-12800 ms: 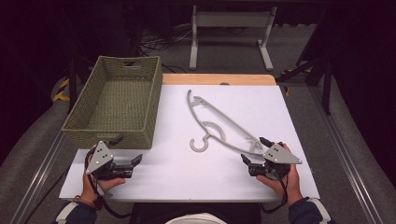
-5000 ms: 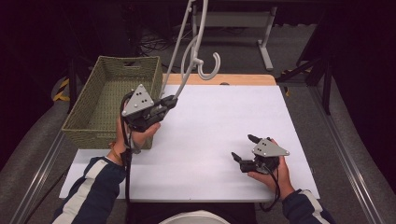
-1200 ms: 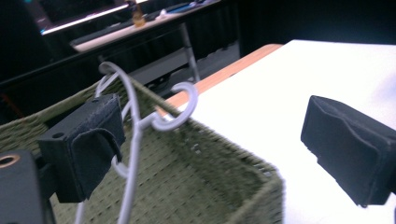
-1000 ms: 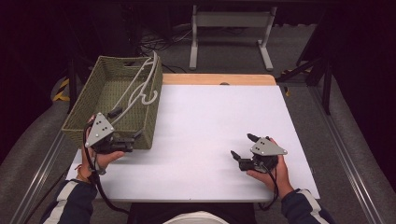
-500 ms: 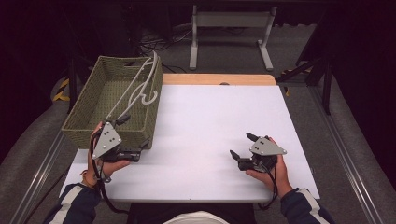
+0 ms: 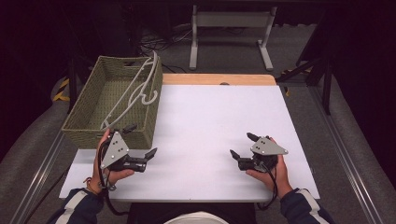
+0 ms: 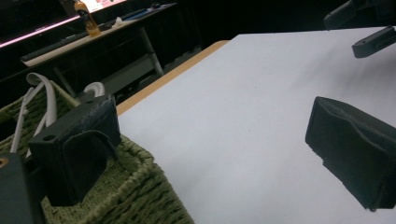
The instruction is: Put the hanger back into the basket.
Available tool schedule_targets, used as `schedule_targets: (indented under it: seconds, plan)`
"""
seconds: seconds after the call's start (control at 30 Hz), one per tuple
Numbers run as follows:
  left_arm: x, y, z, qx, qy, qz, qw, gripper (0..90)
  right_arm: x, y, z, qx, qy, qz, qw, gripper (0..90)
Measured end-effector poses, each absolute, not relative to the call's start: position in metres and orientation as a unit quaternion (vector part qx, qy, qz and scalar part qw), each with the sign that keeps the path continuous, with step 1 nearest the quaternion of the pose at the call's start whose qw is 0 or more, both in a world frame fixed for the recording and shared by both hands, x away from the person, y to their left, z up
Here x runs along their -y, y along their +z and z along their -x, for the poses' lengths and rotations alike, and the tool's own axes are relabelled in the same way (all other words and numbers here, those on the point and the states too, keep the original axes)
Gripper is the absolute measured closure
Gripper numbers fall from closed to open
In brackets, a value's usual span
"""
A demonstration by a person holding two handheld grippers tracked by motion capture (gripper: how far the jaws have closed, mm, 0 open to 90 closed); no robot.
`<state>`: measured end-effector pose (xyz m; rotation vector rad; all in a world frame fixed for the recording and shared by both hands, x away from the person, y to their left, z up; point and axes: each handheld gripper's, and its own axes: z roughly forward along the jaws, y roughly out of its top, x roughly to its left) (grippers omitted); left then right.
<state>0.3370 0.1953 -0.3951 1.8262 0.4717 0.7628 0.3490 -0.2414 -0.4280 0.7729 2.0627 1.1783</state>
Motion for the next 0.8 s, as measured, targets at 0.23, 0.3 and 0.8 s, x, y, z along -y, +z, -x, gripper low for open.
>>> schedule_targets:
  seconds: [0.23,0.3,0.8]
  plan:
    - [-0.189,-0.406,-0.330,-0.197,0.311,-0.772,0.518,4.1,0.239,-0.427,-0.346,-0.782,0.447,-0.292,0.322,15.9]
    - [-0.189,-0.408,-0.330,-0.202,0.306,-0.773,0.517,4.4,0.237,-0.427,-0.343,-0.780,0.449,-0.295,0.320,15.8]
    - [-0.202,-0.447,-0.337,-0.242,0.280,-0.799,0.474,5.9,0.231,-0.429,-0.325,-0.787,0.435,-0.287,0.330,14.0]
